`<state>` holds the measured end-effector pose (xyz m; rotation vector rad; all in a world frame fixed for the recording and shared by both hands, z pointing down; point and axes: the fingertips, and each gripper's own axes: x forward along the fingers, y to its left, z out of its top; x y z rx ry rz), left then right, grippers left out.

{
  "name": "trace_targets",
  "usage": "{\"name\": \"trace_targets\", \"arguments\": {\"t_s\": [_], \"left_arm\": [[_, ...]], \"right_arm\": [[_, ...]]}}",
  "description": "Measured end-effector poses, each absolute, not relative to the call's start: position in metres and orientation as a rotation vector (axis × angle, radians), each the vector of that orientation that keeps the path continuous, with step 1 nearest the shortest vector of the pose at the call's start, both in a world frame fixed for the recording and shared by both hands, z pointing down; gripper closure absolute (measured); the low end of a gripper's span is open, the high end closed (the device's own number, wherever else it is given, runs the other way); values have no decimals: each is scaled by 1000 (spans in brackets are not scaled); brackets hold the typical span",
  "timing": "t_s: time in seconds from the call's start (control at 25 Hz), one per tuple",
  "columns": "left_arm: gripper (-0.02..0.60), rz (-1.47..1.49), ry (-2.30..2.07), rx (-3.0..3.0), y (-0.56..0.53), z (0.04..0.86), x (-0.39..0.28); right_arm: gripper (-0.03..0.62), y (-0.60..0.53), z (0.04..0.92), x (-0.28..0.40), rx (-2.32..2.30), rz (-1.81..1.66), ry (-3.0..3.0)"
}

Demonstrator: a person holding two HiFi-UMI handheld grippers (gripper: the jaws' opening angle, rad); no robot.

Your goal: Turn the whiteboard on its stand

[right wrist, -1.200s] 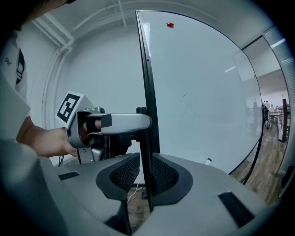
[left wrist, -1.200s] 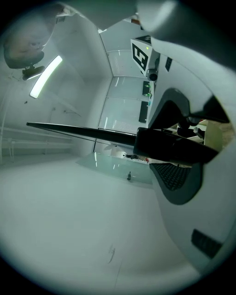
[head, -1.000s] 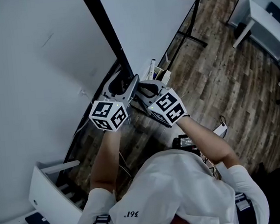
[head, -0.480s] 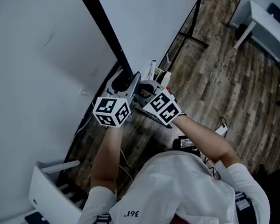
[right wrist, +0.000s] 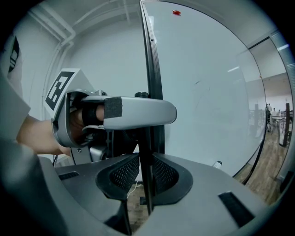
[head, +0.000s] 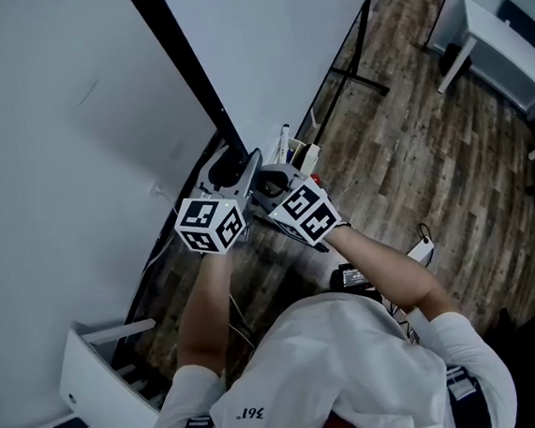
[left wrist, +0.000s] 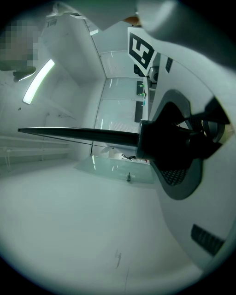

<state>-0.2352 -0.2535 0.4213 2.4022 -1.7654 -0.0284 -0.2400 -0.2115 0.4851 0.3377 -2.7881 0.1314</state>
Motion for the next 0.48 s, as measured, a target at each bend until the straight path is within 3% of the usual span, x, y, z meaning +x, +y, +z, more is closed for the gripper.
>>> {"name": "trace_targets", "arguments": {"t_s": [0.48], "left_arm": [[382, -14, -1732, 2410, -228, 422, -203]], "right_arm": [[503, -186, 485, -208, 329, 166, -2814]]}}
